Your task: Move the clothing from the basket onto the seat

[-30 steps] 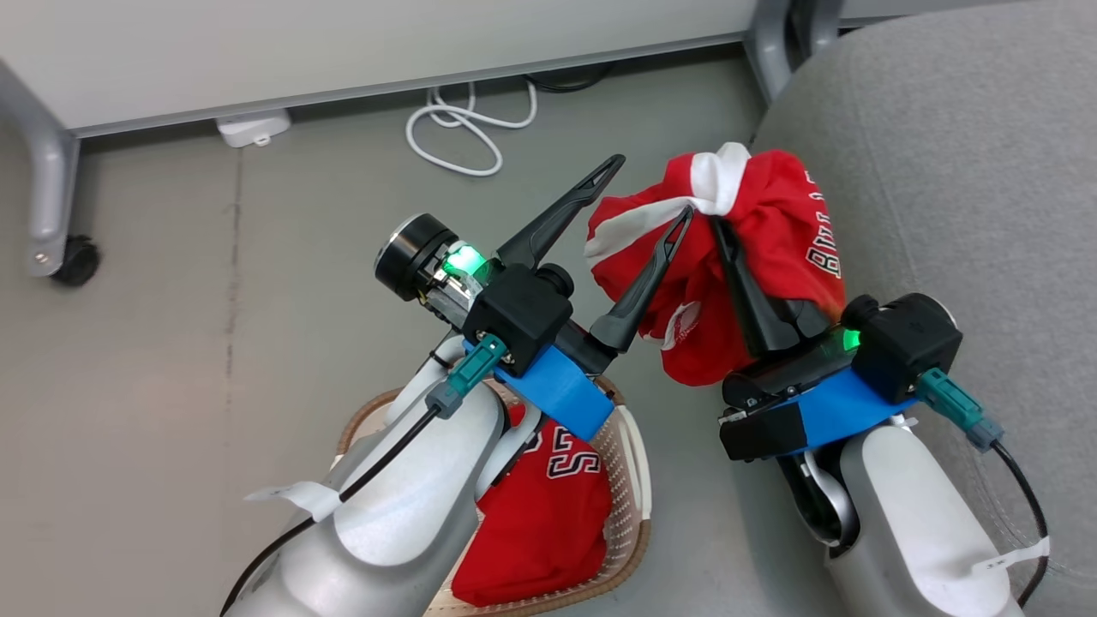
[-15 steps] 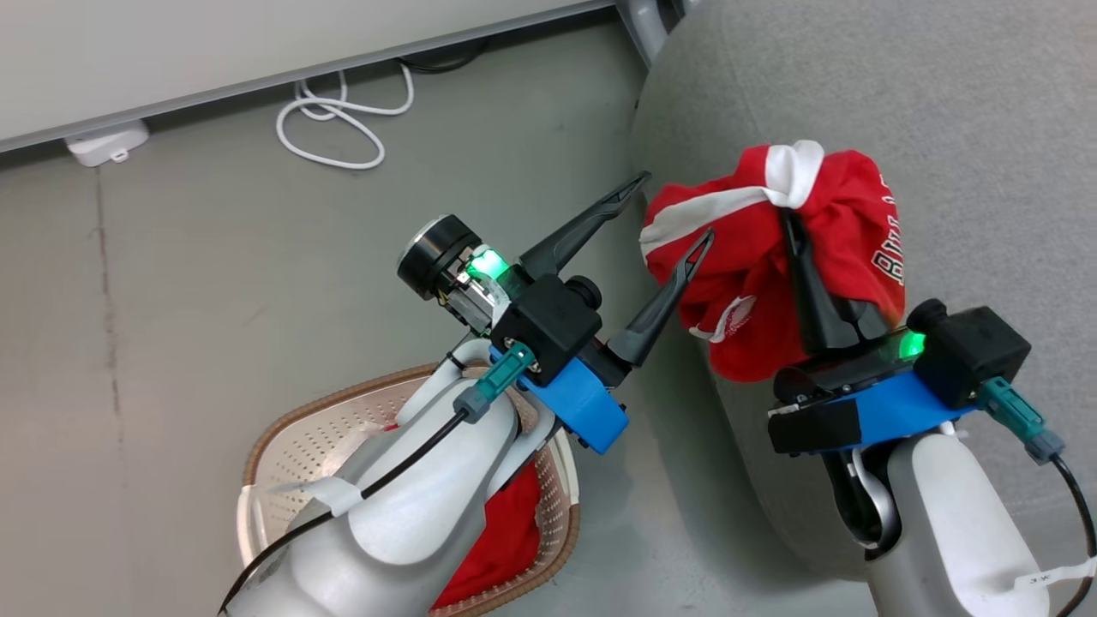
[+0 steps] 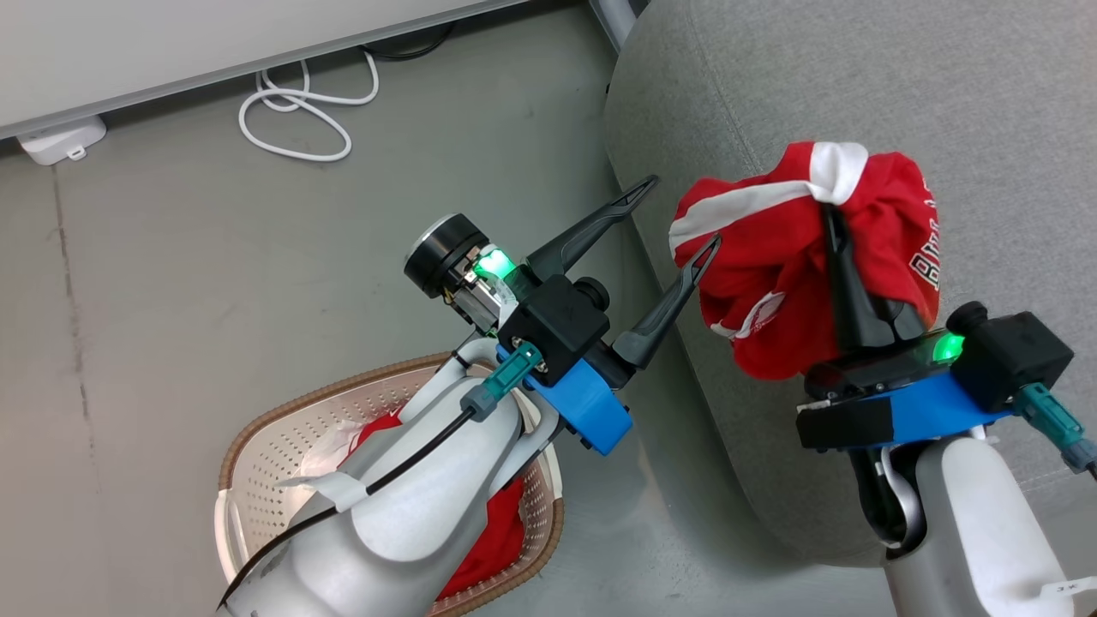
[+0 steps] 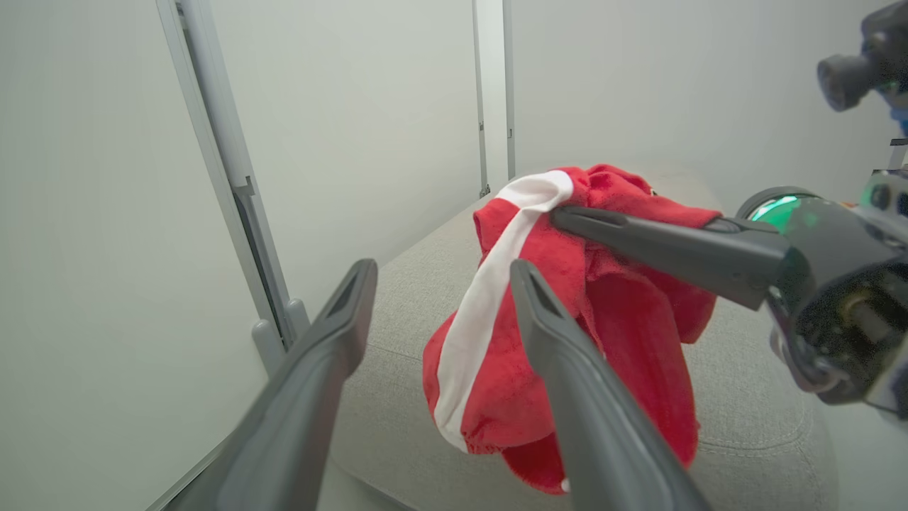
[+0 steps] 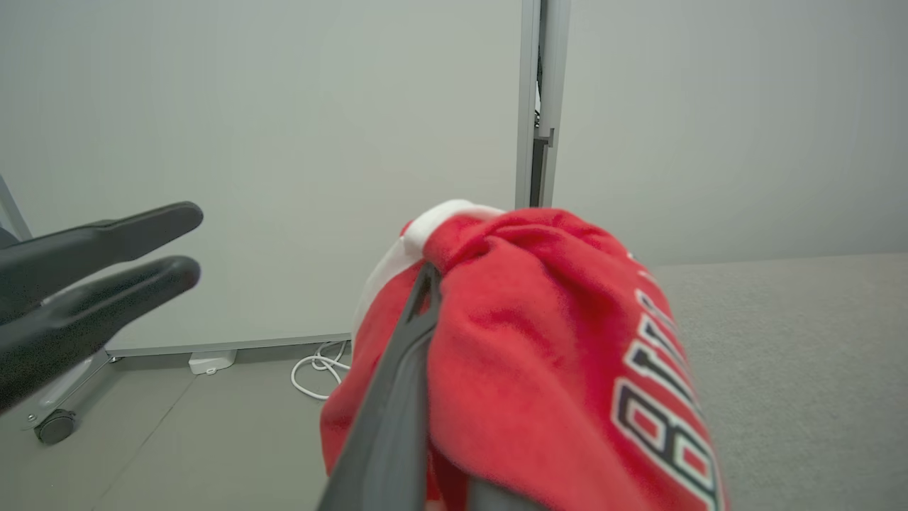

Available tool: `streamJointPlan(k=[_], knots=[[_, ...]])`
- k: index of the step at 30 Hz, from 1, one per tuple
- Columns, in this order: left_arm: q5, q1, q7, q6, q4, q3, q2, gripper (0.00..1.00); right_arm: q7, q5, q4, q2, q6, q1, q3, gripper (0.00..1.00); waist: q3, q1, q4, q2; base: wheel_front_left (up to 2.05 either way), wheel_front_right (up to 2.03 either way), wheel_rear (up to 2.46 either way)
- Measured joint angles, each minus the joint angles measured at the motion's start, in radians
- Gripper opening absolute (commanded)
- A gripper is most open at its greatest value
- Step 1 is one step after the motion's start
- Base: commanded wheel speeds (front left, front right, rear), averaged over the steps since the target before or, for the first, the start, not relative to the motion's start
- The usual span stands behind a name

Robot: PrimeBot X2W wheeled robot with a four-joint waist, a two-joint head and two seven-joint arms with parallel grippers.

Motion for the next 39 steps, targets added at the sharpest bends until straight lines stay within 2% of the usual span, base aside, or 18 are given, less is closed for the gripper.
streamJointPlan(k=[10, 20, 24, 27, 32, 39], knots=[[0.003, -0.019, 0.0, 0.0, -0.008, 0.005, 0.0, 1.0, 0.0, -0.046, -0.057, -0.008, 0.0, -0.127, -0.097, 0.0, 0.049, 0.0, 0.024, 0.0, 0.0, 0.0, 0.0], [0.021, -0.078, 0.0, 0.0, -0.015, 0.0, 0.0, 1.0, 0.0, -0.064, -0.135, -0.154, 0.0, -0.393, -0.257, 0.0, 0.185, 0.0001, 0.052, 0.0, 0.0, 0.0, 0.0], [0.03, -0.103, 0.0, 0.0, -0.022, -0.008, 0.0, 1.0, 0.0, -0.07, -0.136, -0.234, 0.0, -0.474, -0.345, 0.0, 0.251, 0.0001, 0.066, 0.0, 0.0, 0.0, 0.0], [0.037, -0.117, 0.0, 0.0, -0.024, -0.017, 0.0, 1.0, 0.0, -0.069, -0.11, -0.292, 0.0, -0.512, -0.387, 0.0, 0.297, 0.0001, 0.076, 0.0, 0.0, 0.0, 0.0], [0.042, -0.143, 0.0, 0.0, -0.026, -0.027, 0.001, 1.0, 0.0, -0.052, -0.021, -0.353, 0.0, -0.565, -0.467, 0.0, 0.364, 0.0001, 0.086, 0.0, 0.0, 0.0, 0.0], [0.045, -0.166, 0.0, 0.0, -0.023, -0.038, 0.011, 1.0, 0.0, -0.047, 0.161, -0.379, 0.0, -0.574, -0.5, 0.0, 0.423, 0.0001, 0.089, -0.0001, 0.0, 0.0, 0.0]])
